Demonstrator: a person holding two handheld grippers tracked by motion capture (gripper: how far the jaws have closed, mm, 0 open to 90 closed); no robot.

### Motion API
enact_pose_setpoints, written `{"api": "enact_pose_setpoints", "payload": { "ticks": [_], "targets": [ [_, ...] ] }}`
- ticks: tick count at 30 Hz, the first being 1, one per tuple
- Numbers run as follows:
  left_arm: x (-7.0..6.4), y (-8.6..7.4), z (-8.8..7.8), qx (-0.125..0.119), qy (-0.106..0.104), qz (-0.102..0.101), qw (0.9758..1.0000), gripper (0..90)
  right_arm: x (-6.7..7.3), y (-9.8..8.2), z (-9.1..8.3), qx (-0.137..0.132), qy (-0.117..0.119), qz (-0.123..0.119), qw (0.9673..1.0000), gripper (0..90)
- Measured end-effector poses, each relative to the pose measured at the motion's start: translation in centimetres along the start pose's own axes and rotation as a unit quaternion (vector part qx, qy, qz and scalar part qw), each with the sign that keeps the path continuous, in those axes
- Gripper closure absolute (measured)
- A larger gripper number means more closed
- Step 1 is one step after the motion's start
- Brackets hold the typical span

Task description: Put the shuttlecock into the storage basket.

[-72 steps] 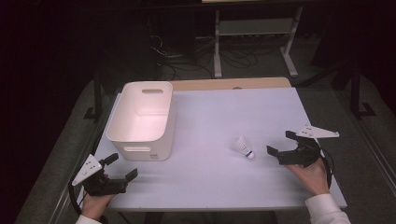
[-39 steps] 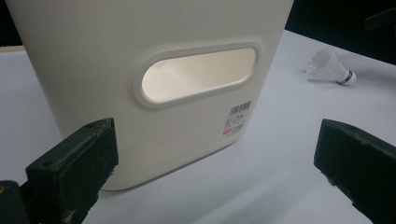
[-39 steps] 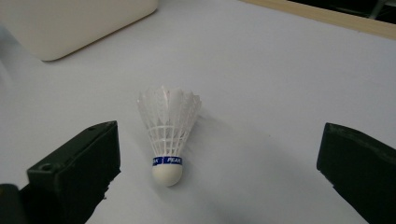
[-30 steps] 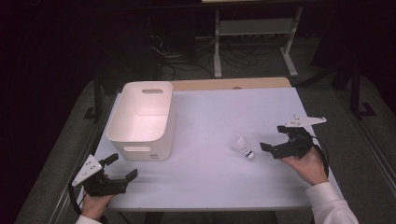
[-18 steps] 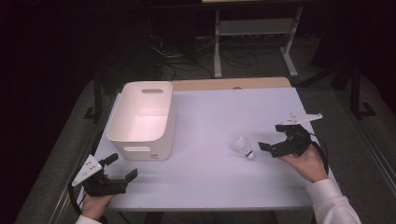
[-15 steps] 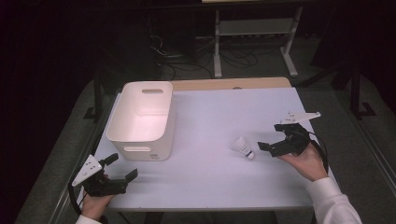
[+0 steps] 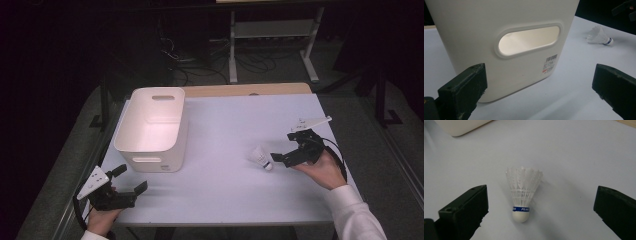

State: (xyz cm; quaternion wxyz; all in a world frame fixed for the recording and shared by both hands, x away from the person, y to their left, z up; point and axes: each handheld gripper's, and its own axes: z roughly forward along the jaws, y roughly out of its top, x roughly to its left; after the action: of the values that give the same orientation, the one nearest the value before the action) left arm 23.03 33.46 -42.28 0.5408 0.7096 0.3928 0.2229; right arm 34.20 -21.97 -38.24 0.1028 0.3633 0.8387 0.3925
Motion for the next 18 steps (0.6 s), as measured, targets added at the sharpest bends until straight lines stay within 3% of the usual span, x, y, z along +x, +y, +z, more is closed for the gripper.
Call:
{"api": "enact_pose_setpoints", "payload": {
  "ticks": [18],
  "targets": [
    [0.0,0.0,0.0,0.000,0.000,-0.001,1.0000,0.0,-0.1,0.3,1.2,0.034,0.002,0.001,0.9994,0.0]
  ]
}}
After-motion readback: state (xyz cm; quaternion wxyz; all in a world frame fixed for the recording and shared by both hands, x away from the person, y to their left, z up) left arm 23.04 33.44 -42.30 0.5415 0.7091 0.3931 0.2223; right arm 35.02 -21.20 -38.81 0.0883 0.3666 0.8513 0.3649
